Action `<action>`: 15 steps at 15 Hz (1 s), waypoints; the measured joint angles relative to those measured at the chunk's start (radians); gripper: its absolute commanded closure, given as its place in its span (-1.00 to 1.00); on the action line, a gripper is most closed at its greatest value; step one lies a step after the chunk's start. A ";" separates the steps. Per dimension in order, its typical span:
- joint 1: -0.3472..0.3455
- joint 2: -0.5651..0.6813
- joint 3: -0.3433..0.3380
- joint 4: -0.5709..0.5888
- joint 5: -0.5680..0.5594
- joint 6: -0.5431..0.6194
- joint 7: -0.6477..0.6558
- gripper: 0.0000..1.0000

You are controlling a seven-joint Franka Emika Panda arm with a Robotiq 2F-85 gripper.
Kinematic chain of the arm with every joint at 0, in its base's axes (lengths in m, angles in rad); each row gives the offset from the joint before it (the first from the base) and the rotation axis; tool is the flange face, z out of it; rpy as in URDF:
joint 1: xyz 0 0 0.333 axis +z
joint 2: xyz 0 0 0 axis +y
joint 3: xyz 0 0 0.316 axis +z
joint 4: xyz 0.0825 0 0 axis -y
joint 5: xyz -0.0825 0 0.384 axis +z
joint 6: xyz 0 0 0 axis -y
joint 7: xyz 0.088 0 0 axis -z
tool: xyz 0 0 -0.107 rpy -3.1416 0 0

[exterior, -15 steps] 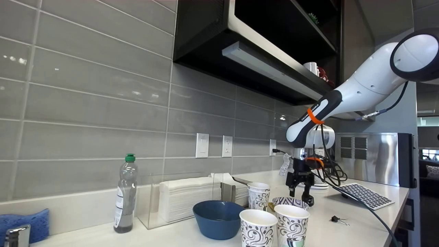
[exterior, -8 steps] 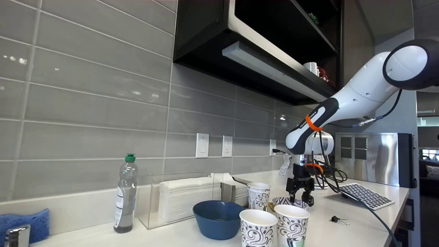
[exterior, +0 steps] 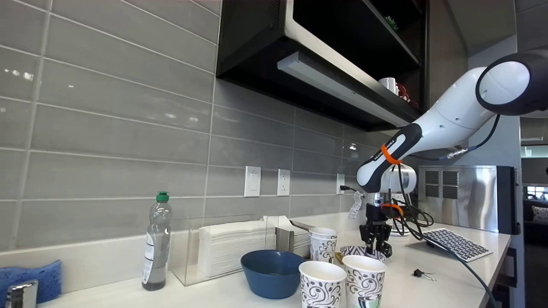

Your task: Unstack the coffee cups and bowl, then stack them back up using the coffee cup on the far right.

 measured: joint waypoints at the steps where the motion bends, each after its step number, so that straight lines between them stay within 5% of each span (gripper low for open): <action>1: -0.002 0.000 0.000 0.004 0.000 0.000 0.000 0.83; 3: -0.005 0.000 0.000 0.009 0.000 0.000 0.000 1.00; 15: -0.049 -0.015 0.029 0.052 0.036 -0.036 -0.015 0.99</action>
